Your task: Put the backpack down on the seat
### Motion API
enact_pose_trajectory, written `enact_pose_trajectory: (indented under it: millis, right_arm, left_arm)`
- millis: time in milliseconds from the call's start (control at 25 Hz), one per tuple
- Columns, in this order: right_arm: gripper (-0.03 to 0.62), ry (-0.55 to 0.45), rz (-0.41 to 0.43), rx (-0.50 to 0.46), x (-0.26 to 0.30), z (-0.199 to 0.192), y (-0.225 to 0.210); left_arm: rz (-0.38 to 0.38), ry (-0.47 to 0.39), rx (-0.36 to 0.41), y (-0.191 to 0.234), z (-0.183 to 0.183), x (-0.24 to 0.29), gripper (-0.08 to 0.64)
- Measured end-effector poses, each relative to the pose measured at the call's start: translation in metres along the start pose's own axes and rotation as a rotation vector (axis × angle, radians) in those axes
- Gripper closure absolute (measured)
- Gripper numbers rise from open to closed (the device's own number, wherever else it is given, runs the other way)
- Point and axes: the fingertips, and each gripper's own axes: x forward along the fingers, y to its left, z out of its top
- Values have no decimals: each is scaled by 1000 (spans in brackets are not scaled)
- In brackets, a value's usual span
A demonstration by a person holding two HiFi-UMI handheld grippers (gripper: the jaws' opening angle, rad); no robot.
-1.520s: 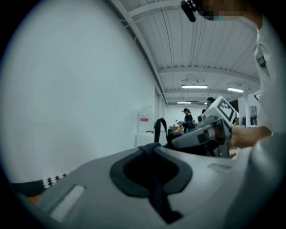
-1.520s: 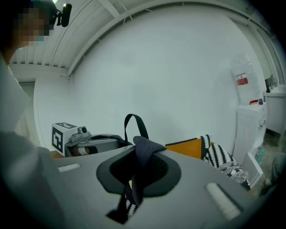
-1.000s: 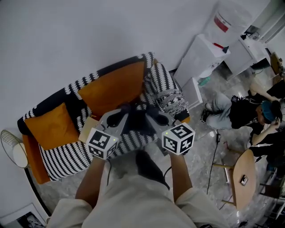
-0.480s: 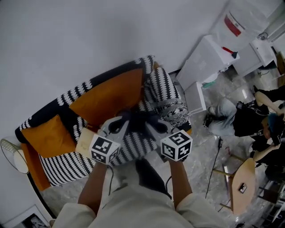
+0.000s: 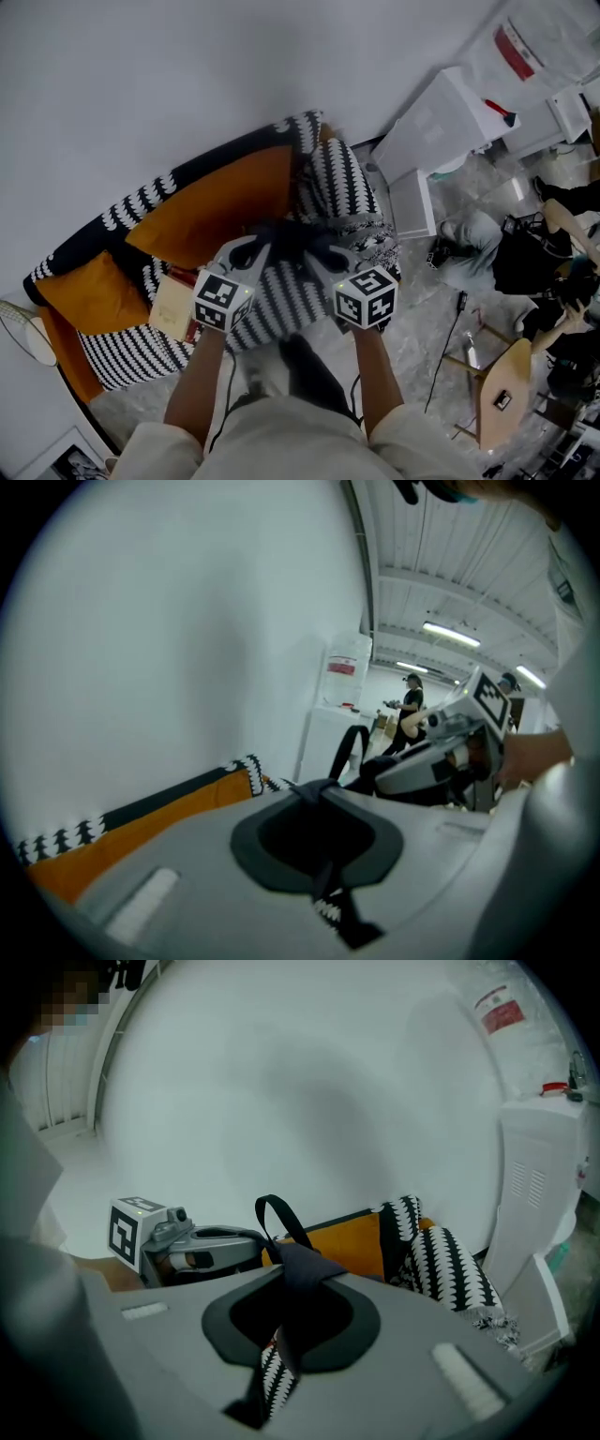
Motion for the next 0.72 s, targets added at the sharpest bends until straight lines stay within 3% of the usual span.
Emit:
enact_pose_trajectory:
  millis: [440,560,720]
  right_arm:
    - [566,26,-72,57,43,-14,-102]
    - [565,56,-77,65,53,-22,-120]
    - [565,44,-59,36,68,-22,-130]
  left_arm:
    - [-7,93,9,18,-29,90,555]
    - [10,107,-21,24,-42,108,555]
    - [63,62,-87,48,-43,122,555]
